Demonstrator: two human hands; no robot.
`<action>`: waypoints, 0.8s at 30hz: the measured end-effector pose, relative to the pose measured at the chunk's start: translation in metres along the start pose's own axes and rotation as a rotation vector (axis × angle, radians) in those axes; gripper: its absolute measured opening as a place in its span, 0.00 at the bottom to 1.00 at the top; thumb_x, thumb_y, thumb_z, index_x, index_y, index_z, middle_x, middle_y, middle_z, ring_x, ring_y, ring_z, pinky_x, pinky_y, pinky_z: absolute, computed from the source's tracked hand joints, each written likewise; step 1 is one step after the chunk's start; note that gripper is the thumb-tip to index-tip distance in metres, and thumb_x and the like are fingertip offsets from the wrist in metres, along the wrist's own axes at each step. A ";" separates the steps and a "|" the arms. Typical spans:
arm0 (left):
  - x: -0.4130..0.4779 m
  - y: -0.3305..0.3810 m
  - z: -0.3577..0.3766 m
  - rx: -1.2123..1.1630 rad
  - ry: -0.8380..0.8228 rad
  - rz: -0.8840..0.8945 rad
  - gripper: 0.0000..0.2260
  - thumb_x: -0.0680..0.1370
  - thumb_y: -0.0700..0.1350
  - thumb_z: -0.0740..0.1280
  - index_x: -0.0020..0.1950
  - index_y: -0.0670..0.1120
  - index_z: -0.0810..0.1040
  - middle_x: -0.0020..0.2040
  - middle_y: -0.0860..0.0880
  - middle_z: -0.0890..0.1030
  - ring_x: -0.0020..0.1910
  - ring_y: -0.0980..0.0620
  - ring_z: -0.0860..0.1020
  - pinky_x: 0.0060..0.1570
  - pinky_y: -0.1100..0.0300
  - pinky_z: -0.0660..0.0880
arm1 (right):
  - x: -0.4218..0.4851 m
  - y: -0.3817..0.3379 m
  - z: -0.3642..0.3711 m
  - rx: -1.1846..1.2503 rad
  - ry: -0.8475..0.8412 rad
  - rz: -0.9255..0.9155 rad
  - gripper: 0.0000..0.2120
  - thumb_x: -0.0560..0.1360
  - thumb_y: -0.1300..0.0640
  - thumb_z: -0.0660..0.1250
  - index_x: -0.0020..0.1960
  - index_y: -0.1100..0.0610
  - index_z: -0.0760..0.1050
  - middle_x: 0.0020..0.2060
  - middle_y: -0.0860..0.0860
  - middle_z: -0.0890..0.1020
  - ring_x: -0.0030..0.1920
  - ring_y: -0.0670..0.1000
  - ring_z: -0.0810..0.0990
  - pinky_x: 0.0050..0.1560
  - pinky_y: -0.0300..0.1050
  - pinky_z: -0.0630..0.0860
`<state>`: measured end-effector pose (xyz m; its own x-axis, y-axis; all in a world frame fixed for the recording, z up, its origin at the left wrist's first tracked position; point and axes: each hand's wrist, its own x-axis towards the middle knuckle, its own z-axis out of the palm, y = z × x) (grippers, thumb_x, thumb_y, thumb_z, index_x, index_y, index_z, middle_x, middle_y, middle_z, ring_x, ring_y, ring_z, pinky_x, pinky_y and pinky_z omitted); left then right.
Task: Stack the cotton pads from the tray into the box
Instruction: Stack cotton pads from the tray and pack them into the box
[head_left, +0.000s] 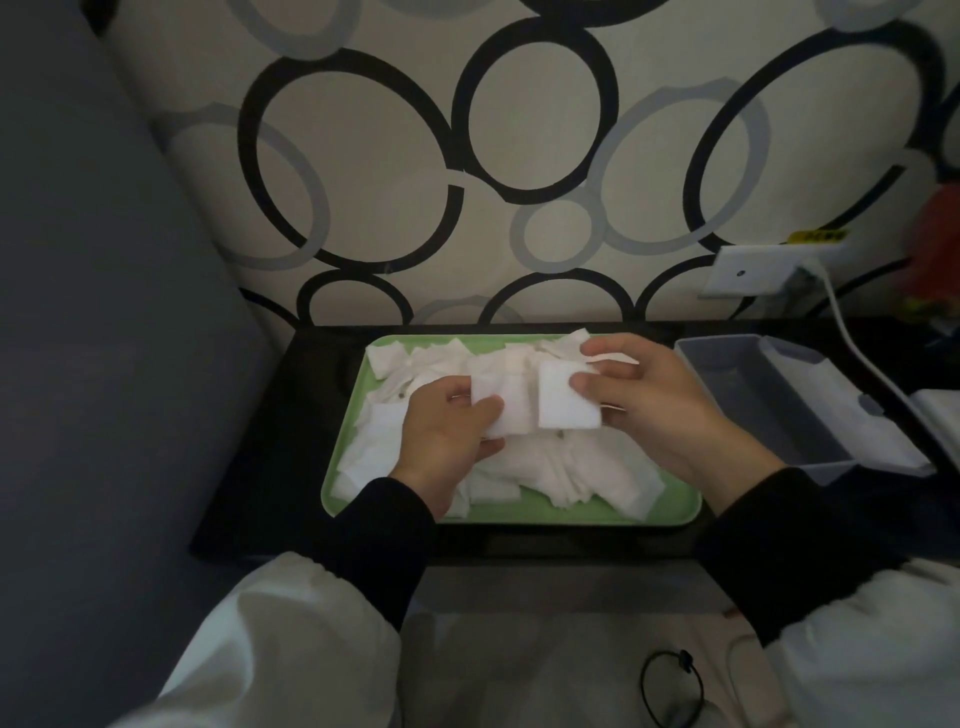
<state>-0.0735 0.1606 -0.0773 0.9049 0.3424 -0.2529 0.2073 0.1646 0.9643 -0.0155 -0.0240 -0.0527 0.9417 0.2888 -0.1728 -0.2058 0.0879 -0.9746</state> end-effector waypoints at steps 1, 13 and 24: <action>-0.001 0.000 0.001 0.005 -0.025 -0.004 0.04 0.79 0.38 0.69 0.53 0.44 0.81 0.47 0.48 0.84 0.45 0.52 0.83 0.40 0.59 0.82 | -0.001 -0.002 0.001 0.057 -0.047 0.003 0.14 0.72 0.69 0.71 0.55 0.59 0.78 0.44 0.55 0.83 0.46 0.54 0.84 0.43 0.47 0.83; -0.012 0.008 0.003 -0.011 -0.260 -0.017 0.06 0.80 0.42 0.67 0.54 0.48 0.83 0.50 0.48 0.87 0.49 0.51 0.85 0.43 0.60 0.81 | -0.004 0.003 0.017 -0.228 -0.014 -0.071 0.17 0.68 0.67 0.77 0.54 0.60 0.78 0.47 0.67 0.82 0.51 0.64 0.83 0.47 0.61 0.83; -0.024 0.008 0.019 0.024 -0.231 0.034 0.06 0.78 0.38 0.71 0.54 0.46 0.81 0.48 0.48 0.87 0.49 0.50 0.85 0.43 0.60 0.81 | -0.019 -0.001 0.004 -0.436 0.153 -0.161 0.13 0.70 0.60 0.78 0.51 0.58 0.78 0.41 0.55 0.84 0.37 0.52 0.84 0.36 0.44 0.81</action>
<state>-0.0867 0.1361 -0.0620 0.9721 0.1258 -0.1978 0.1810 0.1338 0.9743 -0.0340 -0.0260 -0.0475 0.9875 0.1577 -0.0023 0.0453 -0.2975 -0.9536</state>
